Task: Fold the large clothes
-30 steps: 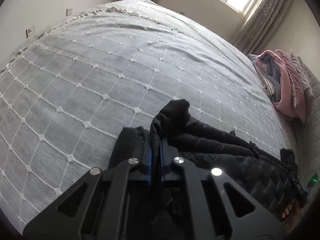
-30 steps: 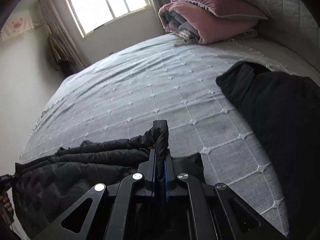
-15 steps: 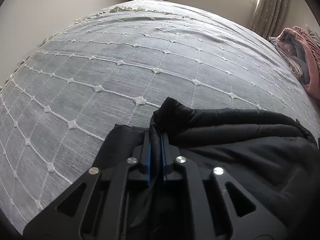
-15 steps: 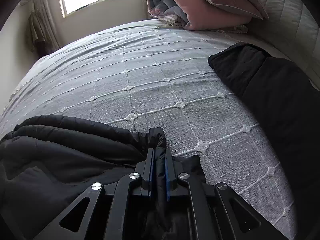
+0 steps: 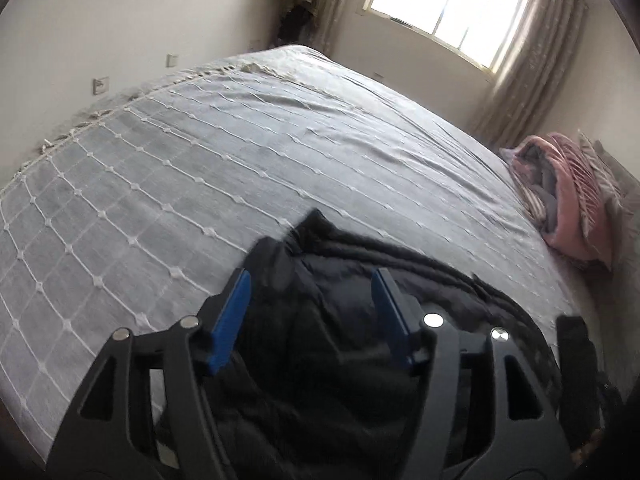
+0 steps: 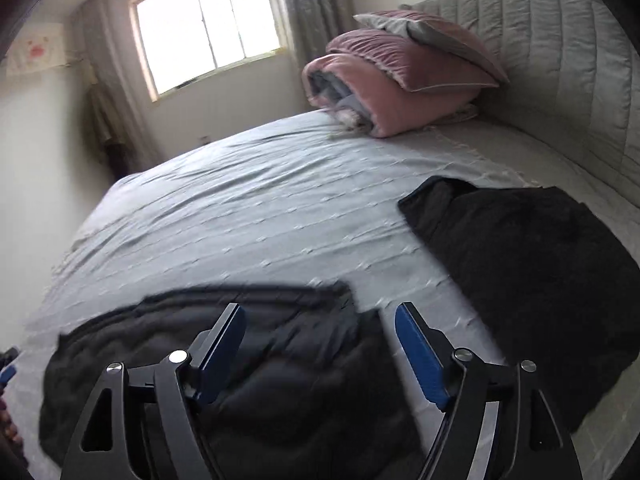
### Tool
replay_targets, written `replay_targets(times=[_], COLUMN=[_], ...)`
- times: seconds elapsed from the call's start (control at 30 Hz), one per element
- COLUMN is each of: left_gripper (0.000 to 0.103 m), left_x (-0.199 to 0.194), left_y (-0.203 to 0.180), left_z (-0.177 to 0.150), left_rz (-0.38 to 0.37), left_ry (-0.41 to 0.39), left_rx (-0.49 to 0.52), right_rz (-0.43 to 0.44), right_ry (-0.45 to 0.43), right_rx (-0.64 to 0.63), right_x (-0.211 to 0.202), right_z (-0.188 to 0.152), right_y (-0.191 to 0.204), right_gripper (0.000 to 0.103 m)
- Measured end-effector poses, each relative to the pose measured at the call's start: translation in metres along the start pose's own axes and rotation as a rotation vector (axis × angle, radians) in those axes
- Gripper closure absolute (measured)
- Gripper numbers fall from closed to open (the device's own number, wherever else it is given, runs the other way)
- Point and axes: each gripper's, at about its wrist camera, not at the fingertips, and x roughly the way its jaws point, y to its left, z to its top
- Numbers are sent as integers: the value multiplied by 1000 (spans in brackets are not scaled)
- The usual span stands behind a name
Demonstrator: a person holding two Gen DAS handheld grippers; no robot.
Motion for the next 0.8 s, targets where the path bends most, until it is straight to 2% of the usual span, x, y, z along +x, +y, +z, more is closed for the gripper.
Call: replay_targets(times=[0.1, 0.17, 0.23, 0.3, 0.33, 0.37, 0.6, 0.7, 0.8], left_gripper=[39, 39, 38, 38, 38, 38, 37, 37, 37], left_x=[-5, 5, 27, 51, 65, 70, 80, 71, 46], left_y=[-48, -77, -99, -102, -99, -95, -94, -95, -110], left_z=[-44, -69, -95, -111, -117, -118, -121, -118, -113], left_rz=[-69, -73, -49, 33, 61, 62, 93, 97, 35], left_ry=[62, 92, 125, 160, 183, 187, 186, 181, 136], left_rx=[119, 198, 302, 341, 339, 330, 341, 332, 350], right_rz=[93, 76, 82, 59, 14, -10, -14, -26, 16], right_ry=[76, 110, 116, 139, 165, 186, 299, 308, 276], right_rx=[-95, -172, -216, -235, -245, -251, -235, -242, -197], right_x=[9, 22, 32, 46, 59, 69, 101, 97, 79], right_z=[-31, -47, -56, -63, -67, -71, -76, -74, -61], right_y=[31, 53, 62, 63, 61, 58, 48, 50, 44], right_gripper=[25, 25, 25, 25, 25, 25, 16, 15, 16])
